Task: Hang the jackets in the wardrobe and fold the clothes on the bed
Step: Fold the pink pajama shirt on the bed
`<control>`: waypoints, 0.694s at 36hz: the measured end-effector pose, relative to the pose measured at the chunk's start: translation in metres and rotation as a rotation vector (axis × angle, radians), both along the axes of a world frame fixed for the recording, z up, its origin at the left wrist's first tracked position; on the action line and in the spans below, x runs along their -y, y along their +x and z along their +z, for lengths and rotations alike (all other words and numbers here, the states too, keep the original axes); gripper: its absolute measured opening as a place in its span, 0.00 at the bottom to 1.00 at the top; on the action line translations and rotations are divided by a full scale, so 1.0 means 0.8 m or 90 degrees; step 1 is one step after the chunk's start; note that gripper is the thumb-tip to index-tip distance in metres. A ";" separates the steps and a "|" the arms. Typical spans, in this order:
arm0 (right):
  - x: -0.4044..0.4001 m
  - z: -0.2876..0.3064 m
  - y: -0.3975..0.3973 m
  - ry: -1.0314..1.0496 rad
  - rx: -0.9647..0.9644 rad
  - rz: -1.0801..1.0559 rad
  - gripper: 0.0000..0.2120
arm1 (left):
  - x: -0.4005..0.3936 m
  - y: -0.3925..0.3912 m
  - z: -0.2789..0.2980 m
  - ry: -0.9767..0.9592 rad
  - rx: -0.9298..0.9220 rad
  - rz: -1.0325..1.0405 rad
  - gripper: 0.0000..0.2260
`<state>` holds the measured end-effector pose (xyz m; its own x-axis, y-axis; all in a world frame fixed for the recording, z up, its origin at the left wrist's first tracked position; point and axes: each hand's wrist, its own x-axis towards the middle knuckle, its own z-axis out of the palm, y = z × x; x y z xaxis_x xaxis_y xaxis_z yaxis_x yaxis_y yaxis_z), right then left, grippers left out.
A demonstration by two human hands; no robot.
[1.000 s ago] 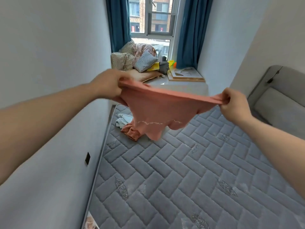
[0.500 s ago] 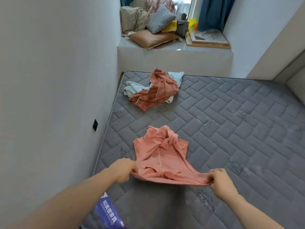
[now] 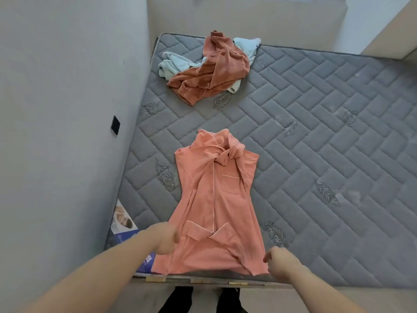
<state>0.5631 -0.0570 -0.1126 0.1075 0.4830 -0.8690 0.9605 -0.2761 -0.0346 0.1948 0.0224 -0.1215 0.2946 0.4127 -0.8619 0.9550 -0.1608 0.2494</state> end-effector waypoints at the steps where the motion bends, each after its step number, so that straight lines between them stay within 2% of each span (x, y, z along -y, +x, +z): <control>1: -0.013 -0.005 0.000 -0.001 -0.002 -0.008 0.20 | -0.014 0.002 -0.004 0.025 0.002 0.027 0.18; 5: -0.082 -0.033 -0.002 0.048 -0.026 -0.057 0.19 | -0.080 0.012 -0.030 0.131 0.023 0.105 0.16; 10: -0.177 -0.069 -0.014 0.207 -0.069 -0.193 0.21 | -0.165 0.037 -0.069 0.230 0.053 0.179 0.13; 15: -0.262 -0.117 -0.027 0.336 -0.135 -0.283 0.22 | -0.233 0.079 -0.125 0.289 0.084 0.229 0.19; 19: -0.320 -0.167 -0.031 0.377 -0.152 -0.328 0.31 | -0.269 0.115 -0.176 0.353 0.139 0.256 0.21; 23: -0.360 -0.208 -0.039 0.434 -0.185 -0.382 0.35 | -0.298 0.145 -0.225 0.387 0.153 0.227 0.31; 25: -0.378 -0.223 -0.043 0.469 -0.210 -0.420 0.34 | -0.310 0.156 -0.243 0.409 0.152 0.222 0.36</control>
<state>0.5289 0.2453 -0.2911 0.3533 0.8371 -0.4176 0.5391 -0.5470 -0.6404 0.3193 0.2703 -0.3160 0.2029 0.9143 -0.3505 0.9093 -0.0430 0.4140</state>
